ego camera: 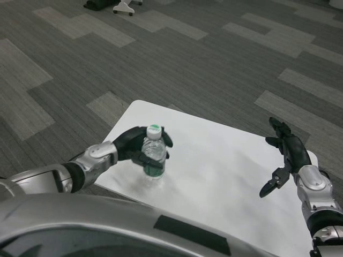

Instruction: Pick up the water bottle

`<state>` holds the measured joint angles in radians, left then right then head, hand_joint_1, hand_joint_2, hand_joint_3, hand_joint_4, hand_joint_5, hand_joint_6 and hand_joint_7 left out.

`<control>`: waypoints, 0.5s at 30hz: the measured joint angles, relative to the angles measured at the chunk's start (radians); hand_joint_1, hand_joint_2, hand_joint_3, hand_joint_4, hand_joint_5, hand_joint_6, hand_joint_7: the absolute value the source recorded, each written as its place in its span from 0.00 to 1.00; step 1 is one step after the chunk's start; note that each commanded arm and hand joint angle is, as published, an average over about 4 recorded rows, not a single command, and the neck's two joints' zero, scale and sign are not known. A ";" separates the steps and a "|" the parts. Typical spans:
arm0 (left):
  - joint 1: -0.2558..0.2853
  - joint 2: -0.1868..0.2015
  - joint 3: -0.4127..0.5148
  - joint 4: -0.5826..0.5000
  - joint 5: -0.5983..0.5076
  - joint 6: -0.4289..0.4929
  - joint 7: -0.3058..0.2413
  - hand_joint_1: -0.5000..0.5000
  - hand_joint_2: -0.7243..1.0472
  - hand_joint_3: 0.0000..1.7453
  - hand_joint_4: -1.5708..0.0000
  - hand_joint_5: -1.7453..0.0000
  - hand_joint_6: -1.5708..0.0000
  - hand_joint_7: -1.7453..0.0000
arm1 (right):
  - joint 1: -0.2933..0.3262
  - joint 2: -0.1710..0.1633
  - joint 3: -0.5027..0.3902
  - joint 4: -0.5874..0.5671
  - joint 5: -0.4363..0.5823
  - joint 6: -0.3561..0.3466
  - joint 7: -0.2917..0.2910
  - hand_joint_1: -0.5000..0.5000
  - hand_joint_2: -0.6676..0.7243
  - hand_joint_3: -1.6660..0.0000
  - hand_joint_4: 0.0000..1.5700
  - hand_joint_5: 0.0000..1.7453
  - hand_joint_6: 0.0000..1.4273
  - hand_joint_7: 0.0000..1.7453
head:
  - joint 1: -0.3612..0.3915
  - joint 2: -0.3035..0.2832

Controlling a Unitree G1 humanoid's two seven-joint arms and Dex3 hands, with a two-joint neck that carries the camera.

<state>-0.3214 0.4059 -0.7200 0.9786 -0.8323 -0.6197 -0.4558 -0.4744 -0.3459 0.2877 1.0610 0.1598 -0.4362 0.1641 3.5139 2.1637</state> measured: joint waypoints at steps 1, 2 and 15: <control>-0.013 -0.005 0.002 -0.001 0.000 0.001 0.001 1.00 0.80 0.04 0.02 0.00 0.22 0.20 | 0.001 0.000 -0.001 -0.001 0.000 0.000 0.000 0.21 0.91 0.90 0.00 0.44 0.00 0.04 | -0.015 0.006; -0.027 -0.010 0.002 -0.001 0.000 0.005 0.001 1.00 0.80 0.04 0.02 0.00 0.23 0.20 | 0.003 0.000 -0.002 -0.002 0.000 0.000 0.000 0.21 0.91 0.90 0.00 0.44 0.00 0.04 | -0.028 0.012; -0.198 -0.101 -0.009 0.056 0.002 0.070 0.100 1.00 0.85 0.01 0.02 0.00 0.18 0.24 | 0.012 -0.006 -0.032 -0.017 0.000 0.001 -0.001 0.21 0.91 0.90 0.00 0.44 0.00 0.04 | -0.287 0.087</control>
<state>-0.5193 0.3045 -0.7295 1.0347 -0.8303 -0.5496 -0.3557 -0.4624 -0.3518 0.2556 1.0440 0.1601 -0.4356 0.1633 3.2270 2.2503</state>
